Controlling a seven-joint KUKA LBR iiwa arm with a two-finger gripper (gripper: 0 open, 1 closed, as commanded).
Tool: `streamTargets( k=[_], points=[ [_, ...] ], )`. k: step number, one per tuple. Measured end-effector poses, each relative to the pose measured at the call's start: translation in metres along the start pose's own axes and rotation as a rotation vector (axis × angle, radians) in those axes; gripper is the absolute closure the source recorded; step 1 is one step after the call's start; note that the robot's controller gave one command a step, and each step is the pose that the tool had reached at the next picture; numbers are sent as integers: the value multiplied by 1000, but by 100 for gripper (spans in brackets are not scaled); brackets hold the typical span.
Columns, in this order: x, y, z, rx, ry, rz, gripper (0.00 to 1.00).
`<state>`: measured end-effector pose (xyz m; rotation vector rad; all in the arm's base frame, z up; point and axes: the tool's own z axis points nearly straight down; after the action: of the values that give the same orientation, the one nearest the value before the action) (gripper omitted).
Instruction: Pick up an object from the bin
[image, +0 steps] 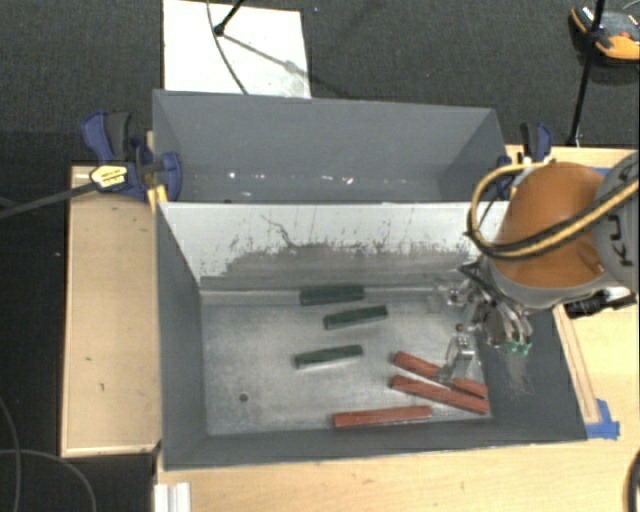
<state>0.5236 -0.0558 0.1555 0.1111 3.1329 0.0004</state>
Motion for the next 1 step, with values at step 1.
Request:
streamTargets(
  k=[1],
  points=[
    [30,5,4,0,10,120,0]
  ],
)
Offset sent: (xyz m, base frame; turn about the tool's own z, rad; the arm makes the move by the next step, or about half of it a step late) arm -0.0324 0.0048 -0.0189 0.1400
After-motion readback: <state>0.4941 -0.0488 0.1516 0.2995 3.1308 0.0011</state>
